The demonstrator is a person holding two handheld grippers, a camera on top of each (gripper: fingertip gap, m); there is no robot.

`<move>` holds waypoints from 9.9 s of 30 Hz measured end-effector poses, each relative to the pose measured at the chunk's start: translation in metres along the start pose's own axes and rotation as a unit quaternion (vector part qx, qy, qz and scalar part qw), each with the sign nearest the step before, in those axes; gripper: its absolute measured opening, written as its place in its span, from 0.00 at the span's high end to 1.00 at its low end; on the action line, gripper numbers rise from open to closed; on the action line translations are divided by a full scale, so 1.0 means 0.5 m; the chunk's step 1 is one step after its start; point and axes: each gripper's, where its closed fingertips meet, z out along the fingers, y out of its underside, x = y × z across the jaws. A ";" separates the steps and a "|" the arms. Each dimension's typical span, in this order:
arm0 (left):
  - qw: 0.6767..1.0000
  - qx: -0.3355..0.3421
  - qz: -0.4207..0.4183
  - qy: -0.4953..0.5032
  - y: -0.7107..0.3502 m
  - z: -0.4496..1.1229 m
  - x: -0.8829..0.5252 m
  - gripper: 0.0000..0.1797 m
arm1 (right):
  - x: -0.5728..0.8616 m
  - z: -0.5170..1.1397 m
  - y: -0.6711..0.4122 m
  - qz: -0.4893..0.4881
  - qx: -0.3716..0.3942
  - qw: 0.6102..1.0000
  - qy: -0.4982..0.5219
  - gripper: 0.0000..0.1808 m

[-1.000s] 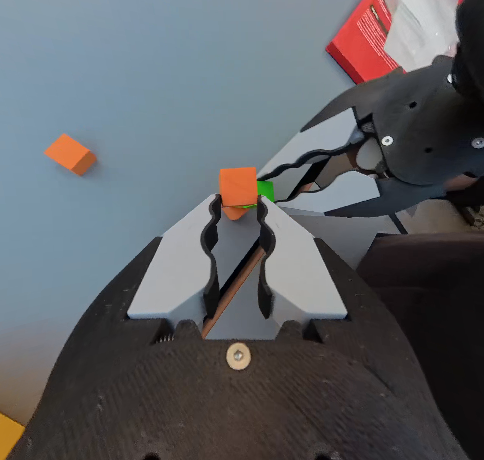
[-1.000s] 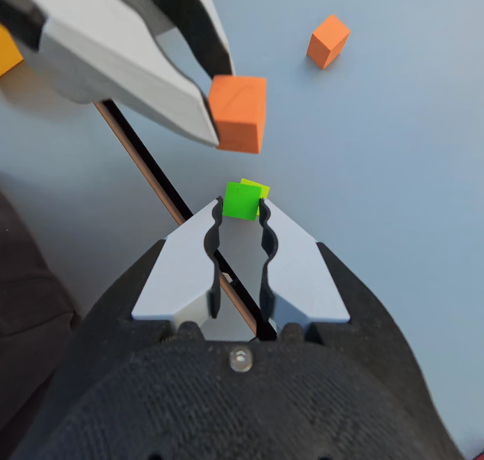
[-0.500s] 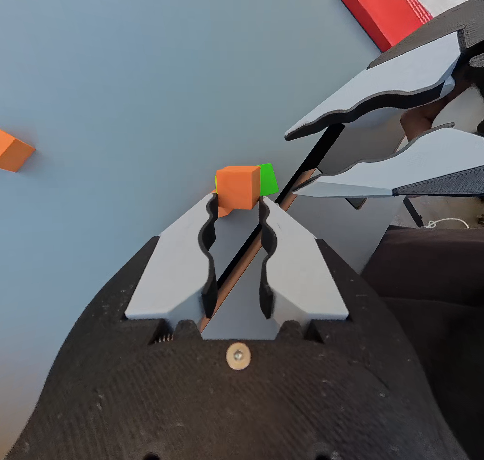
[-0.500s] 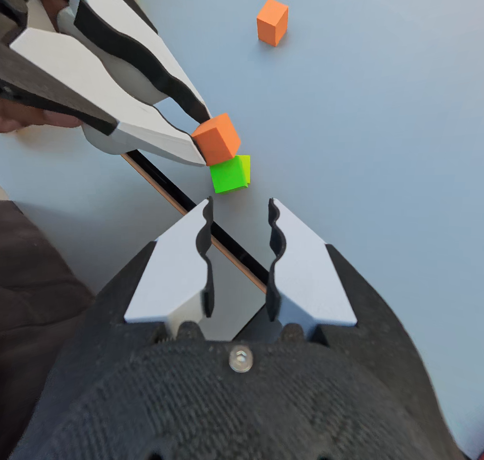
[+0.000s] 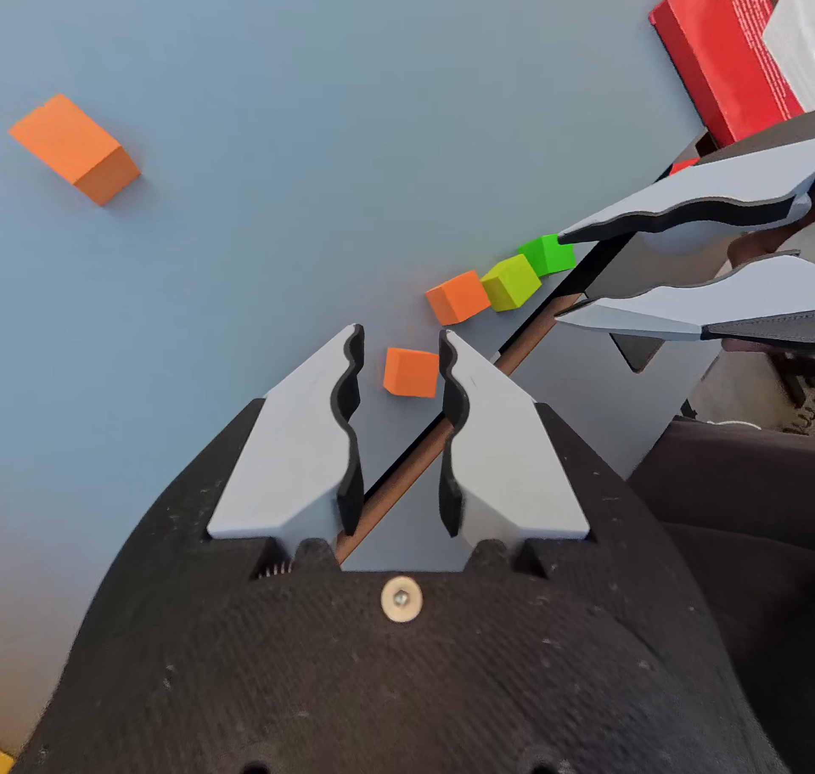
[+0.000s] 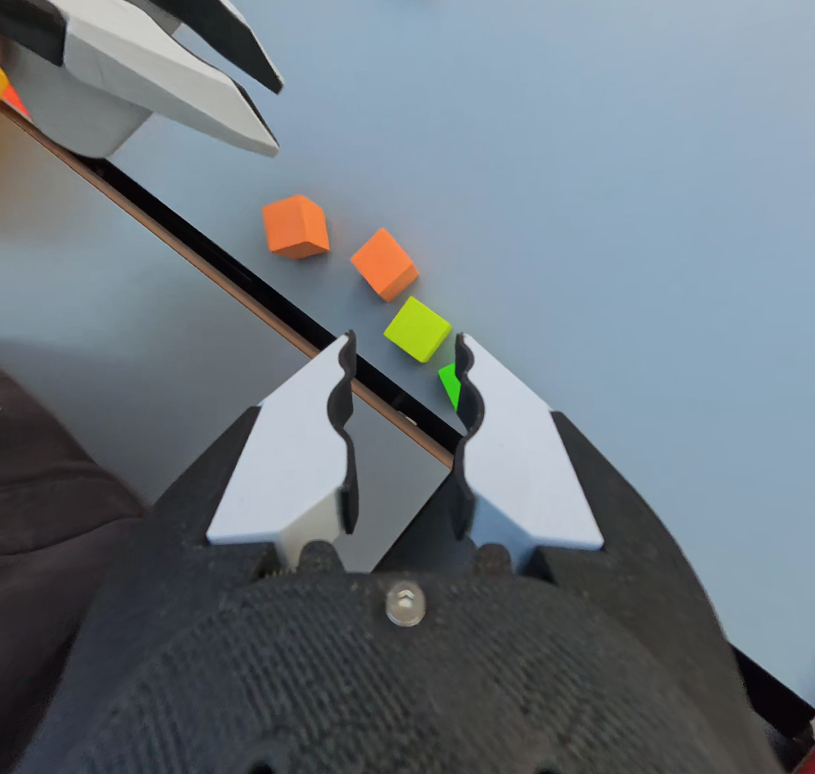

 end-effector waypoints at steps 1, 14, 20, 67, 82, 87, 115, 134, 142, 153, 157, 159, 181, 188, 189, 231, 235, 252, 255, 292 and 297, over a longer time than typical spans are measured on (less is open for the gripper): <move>1.000 0.001 -0.006 -0.007 0.002 -0.001 -0.013 0.82 | 0.005 -0.002 0.004 0.001 0.000 1.000 0.005 0.76; 0.992 0.007 -0.068 -0.105 0.028 -0.018 -0.191 0.78 | 0.063 -0.026 0.078 0.053 -0.019 0.998 0.040 0.74; 0.994 0.027 -0.054 -0.097 -0.027 0.004 -0.188 0.73 | 0.057 0.015 0.078 0.025 -0.040 0.998 0.043 0.64; 0.932 0.136 -0.188 -0.280 0.318 -0.530 -0.368 0.65 | -0.217 0.091 -0.302 -0.030 0.097 0.995 0.020 0.67; 0.981 0.121 0.015 -0.150 0.000 -0.298 -0.179 0.68 | 0.008 0.107 -0.024 0.200 0.010 0.967 0.154 0.71; 0.982 0.055 0.080 -0.164 -0.074 -0.143 -0.188 0.66 | 0.017 0.053 -0.063 0.176 0.070 0.978 0.090 0.71; 0.880 0.121 -0.282 -0.363 0.271 -0.544 -0.290 0.82 | -0.528 0.057 -0.419 -0.176 0.121 0.936 -0.281 0.71; 0.931 0.181 -0.239 -0.207 0.496 -0.628 -0.468 0.63 | -0.617 0.230 -0.308 0.060 0.018 0.996 -0.056 0.62; 0.929 0.156 -0.270 -0.199 0.563 -0.652 -0.468 0.63 | -0.613 0.269 -0.305 0.102 -0.025 0.991 -0.080 0.92; 0.906 0.096 -0.381 -0.158 0.767 -0.745 -0.490 0.75 | -0.921 0.309 -0.527 -0.001 0.013 0.975 -0.222 0.94; 0.893 0.096 -0.391 -0.203 0.876 -0.826 -0.620 0.87 | -1.072 0.373 -0.585 -0.099 0.004 0.970 -0.222 0.92; 0.891 0.091 -0.388 -0.217 0.930 -0.879 -0.697 0.92 | -1.159 0.410 -0.611 -0.138 -0.005 0.968 -0.208 0.91; 0.905 -0.056 -0.374 -0.196 1.156 -1.226 -1.220 0.92 | -1.594 0.733 -0.879 -0.119 -0.071 0.949 -0.284 0.81; 0.869 -0.018 -0.460 -0.183 1.017 -1.173 -1.426 0.93 | -1.508 0.881 -1.130 -0.023 -0.055 0.914 -0.402 0.75; 0.863 -0.011 -0.473 -0.177 0.979 -1.165 -1.461 0.93 | -1.481 0.901 -1.181 -0.032 -0.049 0.912 -0.407 0.74; 0.967 0.022 -0.093 -0.234 -1.109 -1.136 -3.639 0.96 | -0.357 2.029 -3.395 0.320 0.036 0.814 -0.483 0.24; 0.971 0.033 -0.070 -0.225 -1.377 -1.136 -3.835 0.95 | -0.197 2.094 -3.666 0.320 0.052 0.825 -0.463 0.24; 0.970 0.157 -0.025 -0.185 -2.411 -1.105 -4.706 0.87 | 0.424 2.447 -4.718 0.266 0.169 0.870 -0.378 0.27; 0.966 0.166 -0.056 -0.192 -2.538 -1.084 -4.854 0.87 | 0.533 2.515 -4.835 0.245 0.161 0.874 -0.386 0.29; 0.985 0.042 -0.050 -0.161 -4.720 -0.207 -6.488 0.87 | 2.384 3.369 -6.649 -0.200 0.260 0.943 0.049 0.76; 0.983 0.009 -0.080 -0.163 -5.007 -0.053 -6.634 0.87 | 2.621 3.534 -6.878 -0.270 0.125 0.953 -0.055 0.65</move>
